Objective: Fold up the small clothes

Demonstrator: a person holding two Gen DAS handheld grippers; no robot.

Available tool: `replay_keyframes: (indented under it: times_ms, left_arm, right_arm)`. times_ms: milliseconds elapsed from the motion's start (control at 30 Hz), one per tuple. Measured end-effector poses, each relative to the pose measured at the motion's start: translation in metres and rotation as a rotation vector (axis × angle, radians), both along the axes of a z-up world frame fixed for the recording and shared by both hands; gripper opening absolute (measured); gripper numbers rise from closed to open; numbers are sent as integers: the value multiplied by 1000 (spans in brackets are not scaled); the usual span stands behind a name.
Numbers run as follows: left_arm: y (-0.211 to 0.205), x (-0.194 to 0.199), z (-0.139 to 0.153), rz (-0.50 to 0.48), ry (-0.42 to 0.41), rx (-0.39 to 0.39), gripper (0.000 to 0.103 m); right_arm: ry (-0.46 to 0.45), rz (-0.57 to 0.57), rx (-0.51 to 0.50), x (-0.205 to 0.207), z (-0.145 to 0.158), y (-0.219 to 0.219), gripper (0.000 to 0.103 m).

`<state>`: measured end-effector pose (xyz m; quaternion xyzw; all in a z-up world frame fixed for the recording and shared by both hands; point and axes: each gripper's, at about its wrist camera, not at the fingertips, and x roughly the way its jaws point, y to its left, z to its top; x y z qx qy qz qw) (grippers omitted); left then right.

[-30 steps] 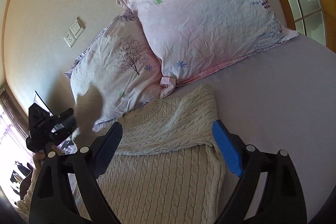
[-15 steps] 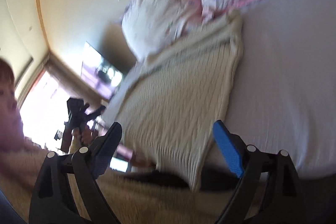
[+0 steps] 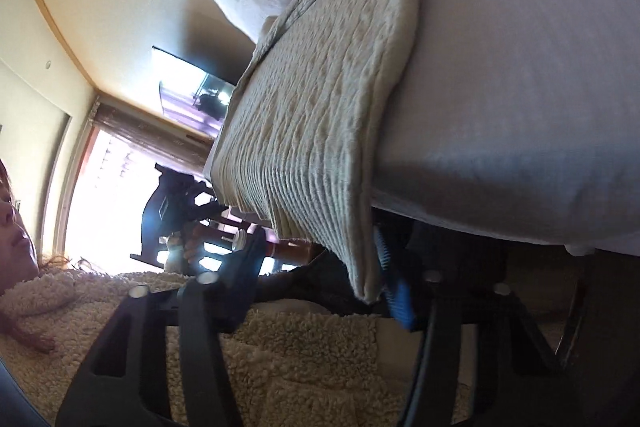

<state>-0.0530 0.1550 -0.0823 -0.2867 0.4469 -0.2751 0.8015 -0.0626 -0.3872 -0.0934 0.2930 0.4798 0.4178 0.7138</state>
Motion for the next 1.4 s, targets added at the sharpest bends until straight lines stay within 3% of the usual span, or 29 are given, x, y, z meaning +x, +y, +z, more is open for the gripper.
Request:
replay_keyframes:
  times_ms: [33, 67, 133, 267, 400, 533, 633, 733, 767, 833, 900, 933, 967, 1000, 1033, 1067, 1200, 1267, 1400]
  left_arm:
    - [-1, 2, -3, -3, 19, -9, 56]
    - [-1, 5, -7, 3, 51, -47, 35]
    - [3, 7, -11, 16, 91, -156, 8]
    - [-6, 6, 18, -7, 45, -181, 6]
    - [-12, 30, 87, -19, -155, -178, 6]
    - [-6, 105, 141, 130, -298, -158, 7]
    - [-10, 180, 146, 247, -261, -142, 7]
    - [-22, 249, 129, 337, -206, -89, 7]
    - [-25, 269, 120, 355, -179, -60, 7]
    - [-22, 296, 96, 369, -92, -33, 10]
    - [-24, 305, 82, 367, -17, -63, 19]
    - [-23, 302, 82, 350, -20, -88, 39]
    - [-21, 293, 87, 336, -43, -107, 56]
    - [-18, 284, 93, 342, -63, -106, 66]
    - [-12, 275, 100, 354, -77, -107, 81]
    - [-5, 266, 106, 364, -93, -118, 84]
    - [21, 256, 110, 376, -49, -37, 83]
    - [29, 257, 95, 356, 10, -8, 68]
    - [30, 265, 62, 316, 103, -33, 55]
  right_arm:
    - [-20, 0, 2, -1, 2, 3, 18]
    - [-45, 0, 9, -4, 6, 4, 10]
    - [-101, 11, 32, -9, 19, 3, 9]
    - [-244, 26, 67, -5, 70, 0, 8]
    - [-426, -25, 41, 30, 132, 1, 8]
    - [-525, -176, -40, 102, 177, 0, 8]
    - [-516, -327, -68, 171, 184, 1, 8]
    - [-455, -459, -173, 236, 167, 4, 8]
    - [-421, -490, -220, 256, 158, 5, 8]
    - [-240, -554, -289, 294, 122, 5, 9]
    - [-85, -602, -327, 313, 97, 2, 21]
    - [-70, -619, -318, 312, 93, 0, 36]
    - [-90, -638, -285, 309, 92, -4, 55]
    - [-117, -666, -273, 304, 95, -8, 65]
    - [-152, -697, -259, 297, 100, -13, 86]
    - [-179, -744, -272, 288, 106, -16, 101]
    - [-296, -752, -167, 265, 118, -28, 102]
    - [-296, -742, -108, 261, 117, -34, 102]
    - [-275, -717, -85, 267, 116, -35, 102]
